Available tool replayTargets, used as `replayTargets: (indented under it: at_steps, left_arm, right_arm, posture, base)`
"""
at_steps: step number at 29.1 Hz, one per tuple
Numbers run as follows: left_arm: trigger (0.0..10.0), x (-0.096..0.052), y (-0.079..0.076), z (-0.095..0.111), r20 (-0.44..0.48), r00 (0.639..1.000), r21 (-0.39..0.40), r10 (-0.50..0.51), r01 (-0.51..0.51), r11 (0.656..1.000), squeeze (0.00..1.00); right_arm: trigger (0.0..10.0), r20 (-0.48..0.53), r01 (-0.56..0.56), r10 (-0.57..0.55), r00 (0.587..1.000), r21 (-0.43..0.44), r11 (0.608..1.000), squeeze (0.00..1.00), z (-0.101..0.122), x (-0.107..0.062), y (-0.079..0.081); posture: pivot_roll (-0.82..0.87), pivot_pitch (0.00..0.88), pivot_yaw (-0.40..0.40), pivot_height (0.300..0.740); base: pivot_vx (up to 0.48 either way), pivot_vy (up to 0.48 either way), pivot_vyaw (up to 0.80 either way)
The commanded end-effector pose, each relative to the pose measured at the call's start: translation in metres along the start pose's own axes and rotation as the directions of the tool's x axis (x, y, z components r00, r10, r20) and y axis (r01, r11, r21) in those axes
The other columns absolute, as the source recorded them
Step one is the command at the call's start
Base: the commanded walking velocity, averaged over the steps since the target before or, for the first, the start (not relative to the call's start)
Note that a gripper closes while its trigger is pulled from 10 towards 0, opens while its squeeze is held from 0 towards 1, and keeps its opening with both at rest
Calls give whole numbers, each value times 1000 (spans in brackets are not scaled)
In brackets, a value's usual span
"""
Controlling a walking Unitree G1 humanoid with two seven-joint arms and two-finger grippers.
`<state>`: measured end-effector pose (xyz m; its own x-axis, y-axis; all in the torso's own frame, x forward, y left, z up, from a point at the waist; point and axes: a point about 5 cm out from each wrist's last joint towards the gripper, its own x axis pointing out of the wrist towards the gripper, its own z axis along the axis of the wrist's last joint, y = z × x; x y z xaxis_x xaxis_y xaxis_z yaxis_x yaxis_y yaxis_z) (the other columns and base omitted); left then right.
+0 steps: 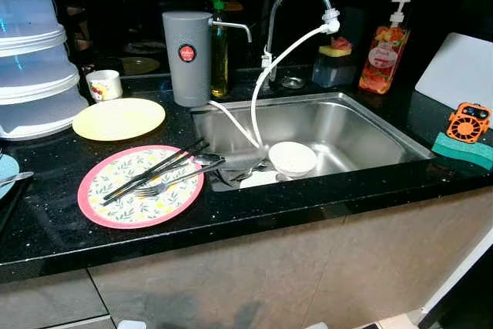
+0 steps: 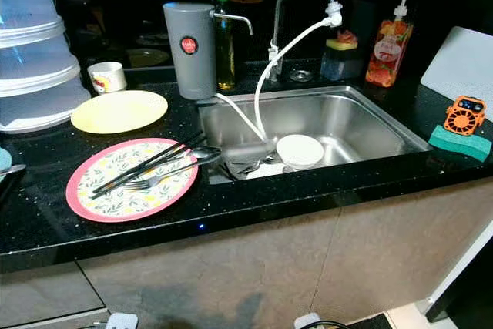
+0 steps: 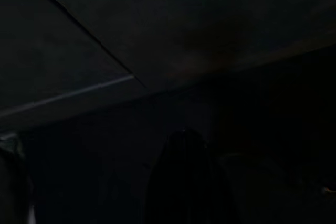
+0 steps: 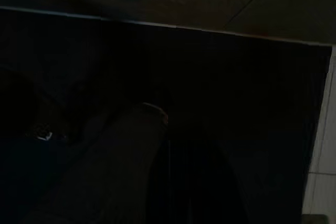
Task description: Kitchen organization
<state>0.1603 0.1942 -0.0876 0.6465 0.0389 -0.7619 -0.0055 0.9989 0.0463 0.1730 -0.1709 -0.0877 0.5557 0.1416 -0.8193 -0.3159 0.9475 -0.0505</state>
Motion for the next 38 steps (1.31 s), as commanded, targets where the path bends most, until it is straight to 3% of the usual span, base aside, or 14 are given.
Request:
replayTargets:
  at_steps: [1,5,12,17,23,27,29,31,38]
  left_arm:
    - [10000,0,1,0,9,1000,-31,26,-26,999,0]
    - [10000,-3,4,-7,-31,1000,32,-6,7,999,0]
    - [10000,-4,11,-11,-36,999,-23,41,-42,999,0]
    - [10000,-4,3,-13,-43,999,105,-21,26,994,0]
    - [10000,-4,5,-12,-40,999,30,-3,4,1000,0]
    - [10000,-4,-4,-14,-57,996,76,-69,73,994,0]
    - [10000,-4,-3,-12,-32,999,15,-37,37,999,0]
    - [10000,-4,-2,-12,-34,999,8,-22,22,1000,0]
    - [10000,-4,-6,-13,-44,999,57,-28,30,998,0]
  right_arm:
    - [10000,-11,-15,15,1000,-32,999,0,-2,0,3]
    - [10000,7,10,-10,1000,-1,1000,0,2,0,-2]
    - [10000,-3,0,0,1000,-18,1000,0,3,0,-3]
    - [10000,24,28,-30,999,77,997,0,7,1,-6]
    - [10000,-38,-6,8,999,35,999,0,-4,1,5]
    - [10000,9,29,-30,1000,109,994,0,1,1,1]
    - [10000,-10,16,-15,1000,94,995,0,-4,0,2]
    - [10000,-34,23,-21,999,84,996,0,-9,-1,1]
    - [10000,-45,54,-50,998,107,993,0,-16,-5,-6]
  posture:
    - [36,0,-20,740]
    - [32,0,-36,740]
    - [33,0,-26,740]
    - [39,0,-38,740]
    - [27,0,-3,740]
    - [33,0,-26,740]
    - [29,0,-26,740]
    - [24,11,-17,740]
    - [-8,31,-28,740]
  base:
    - [0,0,0]
    - [0,0,0]
    - [0,0,0]
    - [0,0,0]
    - [0,0,0]
    - [0,0,0]
    - [0,0,0]
    - [0,0,0]
    - [0,0,0]
